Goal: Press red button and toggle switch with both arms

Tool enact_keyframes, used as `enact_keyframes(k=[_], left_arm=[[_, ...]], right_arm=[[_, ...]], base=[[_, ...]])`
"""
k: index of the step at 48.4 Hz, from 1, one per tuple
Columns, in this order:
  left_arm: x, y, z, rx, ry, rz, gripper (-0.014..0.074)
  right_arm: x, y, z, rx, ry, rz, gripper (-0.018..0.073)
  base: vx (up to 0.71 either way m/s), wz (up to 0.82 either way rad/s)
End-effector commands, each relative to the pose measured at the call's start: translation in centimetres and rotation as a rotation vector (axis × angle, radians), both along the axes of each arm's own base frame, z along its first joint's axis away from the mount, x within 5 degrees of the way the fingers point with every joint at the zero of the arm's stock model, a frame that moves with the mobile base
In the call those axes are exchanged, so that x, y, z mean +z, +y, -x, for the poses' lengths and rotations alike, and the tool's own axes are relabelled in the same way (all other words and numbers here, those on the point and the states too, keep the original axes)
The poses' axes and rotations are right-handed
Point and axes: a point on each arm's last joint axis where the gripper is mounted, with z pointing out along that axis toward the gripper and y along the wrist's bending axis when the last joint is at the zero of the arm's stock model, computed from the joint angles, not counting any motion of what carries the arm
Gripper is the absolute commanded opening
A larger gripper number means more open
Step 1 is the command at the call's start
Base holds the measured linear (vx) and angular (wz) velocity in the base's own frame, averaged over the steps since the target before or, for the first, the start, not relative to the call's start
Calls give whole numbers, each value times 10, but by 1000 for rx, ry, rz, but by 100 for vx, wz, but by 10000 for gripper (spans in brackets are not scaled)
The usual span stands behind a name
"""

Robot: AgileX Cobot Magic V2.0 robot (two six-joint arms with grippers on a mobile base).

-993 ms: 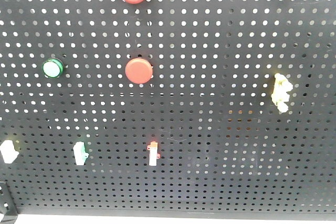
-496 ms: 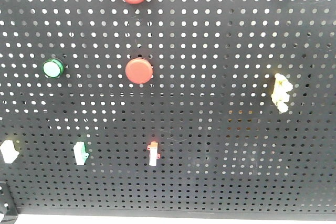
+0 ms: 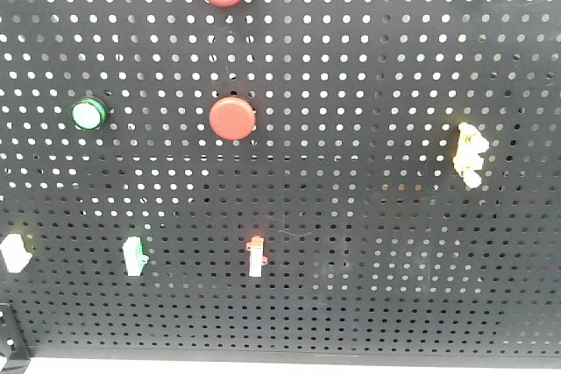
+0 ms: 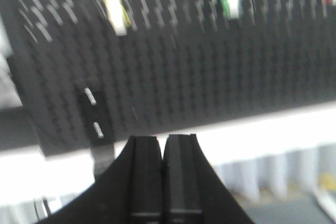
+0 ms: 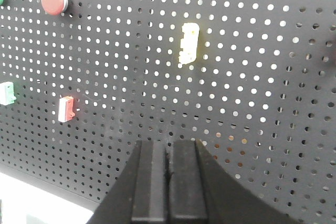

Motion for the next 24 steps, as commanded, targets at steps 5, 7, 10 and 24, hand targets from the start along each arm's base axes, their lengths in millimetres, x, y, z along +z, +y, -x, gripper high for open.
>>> enact_keyframes(k=[5,7,10,24], left_arm=[[-4,1,1,14,-60,-6,1],[-5,1,1,13,-57,-5,1],[-5,1,1,13,-52,-6,1],[-6,1,1,13,-47,-7,1]], right_arm=[[14,-4,0,-41,-74,-31,-3],[14,-4,0,-41,-73,-31,-3],[14,-4,0,-41,-73,-31,-3],[14,-4,0,-41,-73,-31,-3]], base=[[0,0],[0,0],[0,0],[0,0]])
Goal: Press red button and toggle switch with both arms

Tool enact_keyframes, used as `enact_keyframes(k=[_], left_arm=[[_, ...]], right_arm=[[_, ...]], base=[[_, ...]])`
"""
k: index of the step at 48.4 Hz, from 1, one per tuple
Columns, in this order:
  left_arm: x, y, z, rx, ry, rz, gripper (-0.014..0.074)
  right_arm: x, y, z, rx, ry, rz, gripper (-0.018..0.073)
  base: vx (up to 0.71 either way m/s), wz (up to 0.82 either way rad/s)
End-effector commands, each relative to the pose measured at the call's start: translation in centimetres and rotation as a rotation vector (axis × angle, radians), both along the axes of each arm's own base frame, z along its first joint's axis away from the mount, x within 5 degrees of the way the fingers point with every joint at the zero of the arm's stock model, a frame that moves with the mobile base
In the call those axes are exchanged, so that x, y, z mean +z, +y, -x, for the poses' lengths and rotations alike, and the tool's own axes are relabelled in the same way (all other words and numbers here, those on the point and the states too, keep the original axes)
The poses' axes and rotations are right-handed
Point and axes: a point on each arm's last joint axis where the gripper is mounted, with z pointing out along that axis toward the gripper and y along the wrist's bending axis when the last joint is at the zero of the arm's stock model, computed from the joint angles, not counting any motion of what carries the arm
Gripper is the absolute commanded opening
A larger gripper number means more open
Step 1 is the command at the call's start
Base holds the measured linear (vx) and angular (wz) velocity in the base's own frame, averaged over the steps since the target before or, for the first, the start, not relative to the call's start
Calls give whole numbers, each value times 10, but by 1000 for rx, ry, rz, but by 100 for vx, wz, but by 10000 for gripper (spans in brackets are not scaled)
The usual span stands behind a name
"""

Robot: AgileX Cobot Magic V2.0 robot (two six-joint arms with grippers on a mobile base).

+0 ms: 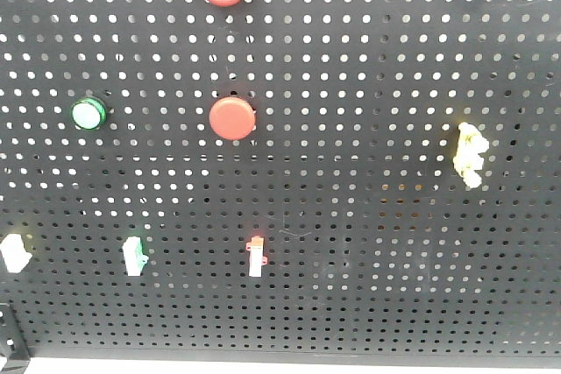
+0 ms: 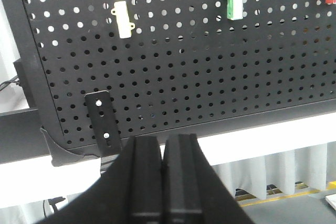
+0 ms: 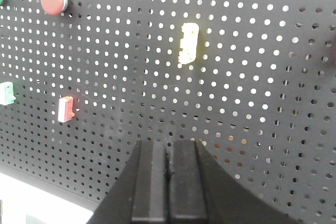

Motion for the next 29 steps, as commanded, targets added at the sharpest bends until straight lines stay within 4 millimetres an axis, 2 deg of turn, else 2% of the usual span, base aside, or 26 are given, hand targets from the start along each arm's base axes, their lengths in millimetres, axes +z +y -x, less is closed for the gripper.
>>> enact_keyframes(k=[1,29], left_arm=[[-4,0,0,4,-52,19,1],[-4,0,0,4,-52,19,1]], right_arm=[[14,-4,0,-41,-73,-31,-3],[14,-4,0,-41,-73,-31,-3]], base=[[0,0],[0,0]])
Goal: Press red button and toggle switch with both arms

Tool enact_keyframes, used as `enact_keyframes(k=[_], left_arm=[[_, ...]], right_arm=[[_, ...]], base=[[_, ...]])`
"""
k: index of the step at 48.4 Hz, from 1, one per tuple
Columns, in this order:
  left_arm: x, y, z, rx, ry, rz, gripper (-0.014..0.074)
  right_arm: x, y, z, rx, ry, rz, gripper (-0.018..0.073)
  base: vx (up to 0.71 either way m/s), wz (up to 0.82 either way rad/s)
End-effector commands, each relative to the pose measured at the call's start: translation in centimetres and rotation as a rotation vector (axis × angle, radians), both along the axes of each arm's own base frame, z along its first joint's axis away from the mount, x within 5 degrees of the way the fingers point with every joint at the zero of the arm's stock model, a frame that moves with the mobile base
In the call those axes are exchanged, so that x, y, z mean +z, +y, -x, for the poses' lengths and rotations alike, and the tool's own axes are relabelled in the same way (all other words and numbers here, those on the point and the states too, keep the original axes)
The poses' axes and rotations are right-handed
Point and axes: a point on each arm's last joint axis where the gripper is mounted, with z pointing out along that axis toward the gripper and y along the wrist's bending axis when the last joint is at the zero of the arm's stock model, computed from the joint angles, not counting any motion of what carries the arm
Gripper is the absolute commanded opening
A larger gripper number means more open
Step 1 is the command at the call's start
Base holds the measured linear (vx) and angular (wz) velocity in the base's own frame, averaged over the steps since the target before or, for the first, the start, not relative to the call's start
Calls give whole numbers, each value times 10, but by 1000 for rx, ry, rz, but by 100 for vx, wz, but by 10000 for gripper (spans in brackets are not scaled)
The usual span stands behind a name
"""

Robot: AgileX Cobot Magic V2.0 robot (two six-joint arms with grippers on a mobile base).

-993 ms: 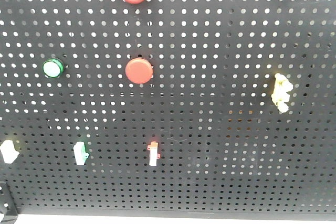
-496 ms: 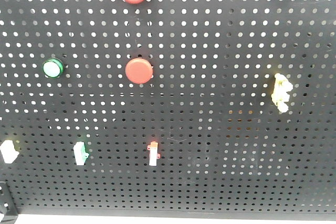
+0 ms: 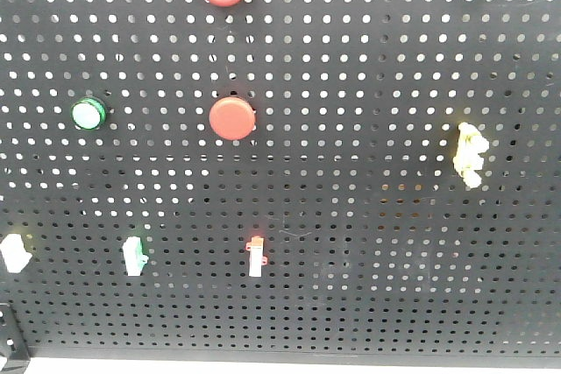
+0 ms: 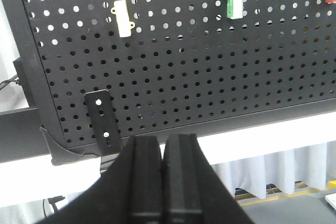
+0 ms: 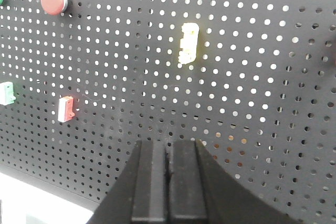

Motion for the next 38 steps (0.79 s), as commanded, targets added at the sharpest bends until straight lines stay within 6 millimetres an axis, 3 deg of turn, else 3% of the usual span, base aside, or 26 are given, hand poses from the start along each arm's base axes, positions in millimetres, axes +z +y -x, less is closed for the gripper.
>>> enact_keyframes(k=[1,6,11,21,33,38], left_arm=[[-4,0,0,4,-56,18,1],[-4,0,0,4,-56,18,1],[-4,0,0,4,-56,18,1],[-4,0,0,4,-56,18,1],[-4,0,0,4,-54,18,1],[-4,0,0,4,-54,18,1]], right_arm=[[14,-4,0,-41,-73,-31,-3],[12,-4,-2,-45,-57,-24,-3],[-3,-6,-9,-101,-3,-14,-3],[-61,-21,-21,-344,163,-118,-3],[-127,-27,-16,-445,146,-93,-3],[-127,-27,-16,-445,146,-93,-3]], base=[[0,0],[0,0],[0,0],[0,0],[0,0],[0,0]])
